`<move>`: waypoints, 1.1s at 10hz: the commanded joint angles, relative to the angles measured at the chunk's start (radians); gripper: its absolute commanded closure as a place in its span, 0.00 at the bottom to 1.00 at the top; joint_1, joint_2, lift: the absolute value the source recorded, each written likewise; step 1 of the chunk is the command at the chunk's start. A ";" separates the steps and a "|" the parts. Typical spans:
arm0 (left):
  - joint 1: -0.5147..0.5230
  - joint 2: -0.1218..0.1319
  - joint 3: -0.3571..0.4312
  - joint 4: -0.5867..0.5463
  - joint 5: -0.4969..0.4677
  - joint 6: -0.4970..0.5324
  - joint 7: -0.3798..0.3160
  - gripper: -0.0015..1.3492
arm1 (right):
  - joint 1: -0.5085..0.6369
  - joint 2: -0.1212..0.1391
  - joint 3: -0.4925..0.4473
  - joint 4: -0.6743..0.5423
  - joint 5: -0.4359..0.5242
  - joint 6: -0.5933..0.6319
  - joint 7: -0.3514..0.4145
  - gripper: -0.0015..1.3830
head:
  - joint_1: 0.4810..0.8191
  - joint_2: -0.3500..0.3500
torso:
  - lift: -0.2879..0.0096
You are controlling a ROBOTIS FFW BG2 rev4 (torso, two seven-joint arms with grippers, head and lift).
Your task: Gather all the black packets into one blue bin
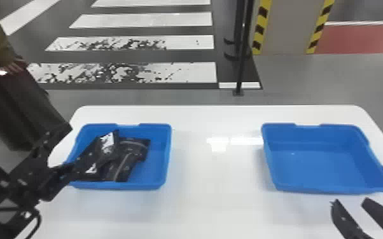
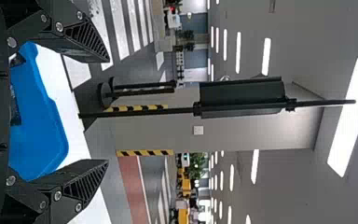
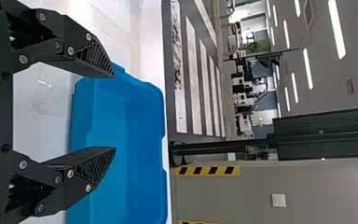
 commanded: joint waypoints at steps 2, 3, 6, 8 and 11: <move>0.240 -0.077 0.080 -0.191 0.017 -0.001 0.026 0.21 | 0.055 0.001 -0.049 -0.046 0.011 -0.038 -0.010 0.37 | 0.63 0.58 | 0.60; 0.326 -0.103 0.082 -0.250 0.019 -0.016 0.043 0.21 | 0.079 0.001 -0.071 -0.046 0.011 -0.117 -0.020 0.36 | 0.63 0.57 | 0.60; 0.535 -0.152 0.046 -0.365 0.037 -0.011 0.078 0.21 | 0.148 0.001 -0.121 -0.032 0.003 -0.266 -0.026 0.34 | 0.63 0.45 | 0.60; 0.616 -0.166 0.052 -0.387 0.043 0.004 0.098 0.22 | 0.202 0.001 -0.123 -0.051 -0.015 -0.293 -0.031 0.35 | 0.63 0.37 | 0.60; 0.714 -0.218 0.105 -0.510 -0.023 0.011 0.141 0.22 | 0.254 0.001 -0.123 -0.066 -0.027 -0.325 -0.043 0.35 | 0.63 0.38 | 0.60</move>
